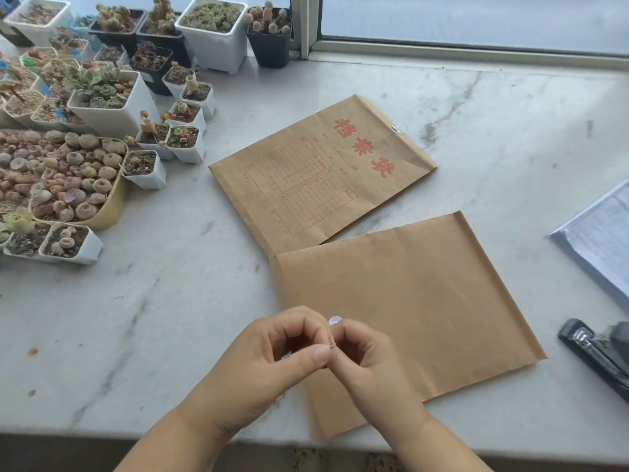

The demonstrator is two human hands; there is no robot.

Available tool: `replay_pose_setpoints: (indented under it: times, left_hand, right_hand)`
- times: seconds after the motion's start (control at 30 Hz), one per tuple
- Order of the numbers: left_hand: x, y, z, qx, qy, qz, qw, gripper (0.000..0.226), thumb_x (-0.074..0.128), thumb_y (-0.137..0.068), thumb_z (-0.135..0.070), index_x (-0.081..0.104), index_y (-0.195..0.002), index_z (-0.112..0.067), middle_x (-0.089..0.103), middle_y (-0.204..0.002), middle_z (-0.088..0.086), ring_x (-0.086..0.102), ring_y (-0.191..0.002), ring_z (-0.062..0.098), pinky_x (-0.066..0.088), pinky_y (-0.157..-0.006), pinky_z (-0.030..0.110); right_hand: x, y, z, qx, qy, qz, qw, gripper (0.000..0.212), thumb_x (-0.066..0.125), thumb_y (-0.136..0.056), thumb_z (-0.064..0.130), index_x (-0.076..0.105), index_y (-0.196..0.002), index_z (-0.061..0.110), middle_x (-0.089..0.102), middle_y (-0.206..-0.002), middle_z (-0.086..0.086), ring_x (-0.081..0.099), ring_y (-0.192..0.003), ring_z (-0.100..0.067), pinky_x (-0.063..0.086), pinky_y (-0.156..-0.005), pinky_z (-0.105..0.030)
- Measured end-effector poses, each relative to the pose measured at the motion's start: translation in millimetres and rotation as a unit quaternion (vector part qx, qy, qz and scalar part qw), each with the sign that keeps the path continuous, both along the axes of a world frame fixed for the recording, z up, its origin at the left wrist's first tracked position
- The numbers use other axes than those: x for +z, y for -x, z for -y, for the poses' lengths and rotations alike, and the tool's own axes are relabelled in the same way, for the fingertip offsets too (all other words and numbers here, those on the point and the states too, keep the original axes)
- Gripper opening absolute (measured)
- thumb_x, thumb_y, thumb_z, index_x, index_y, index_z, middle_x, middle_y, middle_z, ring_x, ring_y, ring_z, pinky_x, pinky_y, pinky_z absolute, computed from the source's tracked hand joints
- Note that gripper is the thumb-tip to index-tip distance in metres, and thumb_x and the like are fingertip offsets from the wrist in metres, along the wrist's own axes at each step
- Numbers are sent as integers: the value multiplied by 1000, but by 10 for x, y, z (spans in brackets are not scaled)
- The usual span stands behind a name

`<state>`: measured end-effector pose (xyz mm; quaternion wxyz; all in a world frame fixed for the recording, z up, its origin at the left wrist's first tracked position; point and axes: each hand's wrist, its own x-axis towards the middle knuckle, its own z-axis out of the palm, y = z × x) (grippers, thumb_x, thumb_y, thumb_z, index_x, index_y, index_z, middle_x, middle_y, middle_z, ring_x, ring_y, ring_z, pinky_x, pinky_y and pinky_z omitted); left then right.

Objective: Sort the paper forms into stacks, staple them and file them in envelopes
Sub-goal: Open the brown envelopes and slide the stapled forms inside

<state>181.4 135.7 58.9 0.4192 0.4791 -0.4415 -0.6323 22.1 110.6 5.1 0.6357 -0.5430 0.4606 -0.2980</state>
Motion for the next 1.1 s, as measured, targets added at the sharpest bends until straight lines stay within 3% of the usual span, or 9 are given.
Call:
replay_pose_setpoints:
  times: [0.1,0.2,0.3,0.43,0.57,0.73,0.83,1.0,1.1]
  left_hand:
    - [18,-100,-32,41,-59,-33,997,17,70,-75,-33,63,-72,-18,54,-68,1,49,-63,9,42,-62,14]
    - [32,-249,-110,68,-81,-7,994,36,79,-66,-48,62,-72,-17,45,-60,2,37,-55,11,35,-52,15]
    - [130,-389,-174,117,-49,17,992,48,82,-60,-58,61,-72,-16,49,-60,6,40,-55,14,39,-53,17]
    - [206,-481,-212,158,-16,12,987,50,84,-59,-57,60,-71,-15,53,-62,11,49,-59,20,46,-59,19]
    - [217,-439,-205,131,-21,25,991,47,82,-63,-56,61,-72,-15,54,-60,11,51,-61,21,47,-62,21]
    - [212,-293,-160,77,-28,53,995,22,70,-73,-35,63,-73,-15,58,-64,9,55,-63,18,48,-65,22]
    - [147,-258,-139,73,-41,71,994,23,70,-73,-38,62,-74,-16,58,-65,9,55,-65,17,47,-67,22]
    - [91,-269,-74,112,-46,47,992,44,78,-67,-56,62,-76,-17,57,-67,10,55,-68,18,47,-68,21]
    - [139,-186,35,89,-31,41,995,23,74,-74,-38,63,-75,-18,58,-66,6,55,-66,15,47,-67,19]
  right_hand:
    - [68,154,73,52,-8,-17,998,26,68,-74,42,61,-67,19,62,-70,-5,55,-69,-10,44,-69,-26]
    - [38,442,278,129,75,-147,978,19,63,-74,50,68,-85,34,68,-110,15,59,-109,-2,41,-99,-24]
    - [-199,995,793,52,265,-451,851,56,39,-85,61,53,-135,37,31,-157,5,26,-144,-17,8,-118,-40]
    - [-433,1440,1254,56,173,-615,767,91,2,-77,71,13,-156,28,-1,-164,0,-4,-150,-22,-4,-119,-44]
    - [-638,1063,1032,111,218,-613,751,86,5,-83,71,17,-156,25,7,-164,0,-1,-151,-21,-14,-116,-38]
    - [-704,287,446,168,354,-491,779,64,35,-90,56,39,-147,25,35,-155,-6,27,-142,-22,13,-113,-45]
    - [-706,-66,119,248,410,-424,768,58,40,-87,57,42,-142,39,36,-156,-3,35,-141,-26,16,-110,-54]
    - [-762,-187,16,287,395,-452,747,65,38,-81,75,44,-140,47,33,-157,-2,33,-143,-32,12,-104,-69]
    - [-757,-156,85,270,362,-455,768,68,39,-81,74,41,-142,44,31,-158,-3,26,-144,-29,11,-107,-67]
